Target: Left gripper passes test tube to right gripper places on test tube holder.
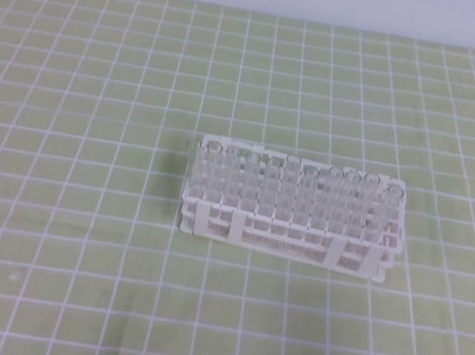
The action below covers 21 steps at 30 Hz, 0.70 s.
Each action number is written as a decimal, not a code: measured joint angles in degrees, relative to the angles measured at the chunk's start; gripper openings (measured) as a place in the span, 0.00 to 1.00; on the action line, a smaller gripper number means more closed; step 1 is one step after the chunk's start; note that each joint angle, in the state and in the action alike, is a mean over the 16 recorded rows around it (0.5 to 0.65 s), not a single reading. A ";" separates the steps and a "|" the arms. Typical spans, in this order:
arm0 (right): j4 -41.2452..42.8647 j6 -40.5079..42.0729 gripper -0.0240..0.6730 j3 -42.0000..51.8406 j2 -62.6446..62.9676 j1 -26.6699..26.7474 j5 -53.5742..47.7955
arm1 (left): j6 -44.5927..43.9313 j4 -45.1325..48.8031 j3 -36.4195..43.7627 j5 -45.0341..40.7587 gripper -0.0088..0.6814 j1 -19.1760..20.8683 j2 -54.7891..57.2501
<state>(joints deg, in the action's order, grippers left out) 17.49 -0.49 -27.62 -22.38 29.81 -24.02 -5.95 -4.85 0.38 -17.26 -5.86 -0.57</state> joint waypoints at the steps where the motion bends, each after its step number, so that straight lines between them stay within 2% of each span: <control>1: 0.89 -0.95 0.03 0.22 0.99 -0.50 -1.18 | 0.00 0.00 0.04 0.00 0.01 -0.01 -0.02; 7: 4.96 -5.76 0.03 4.64 7.10 -7.39 -0.04 | 0.00 0.00 0.12 -0.04 0.01 -0.02 -0.07; 15: 3.20 -6.75 0.03 16.84 13.60 -21.25 17.37 | 0.02 0.00 0.08 -0.18 0.01 -0.02 -0.07; 21: 0.36 -6.12 0.03 24.65 16.75 -27.32 26.80 | 0.01 0.00 0.12 -0.13 0.01 -0.01 -0.02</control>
<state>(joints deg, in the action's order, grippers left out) 17.84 -6.60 -2.96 -5.63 2.49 2.78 -5.93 -4.85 0.50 -17.39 -5.87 -0.59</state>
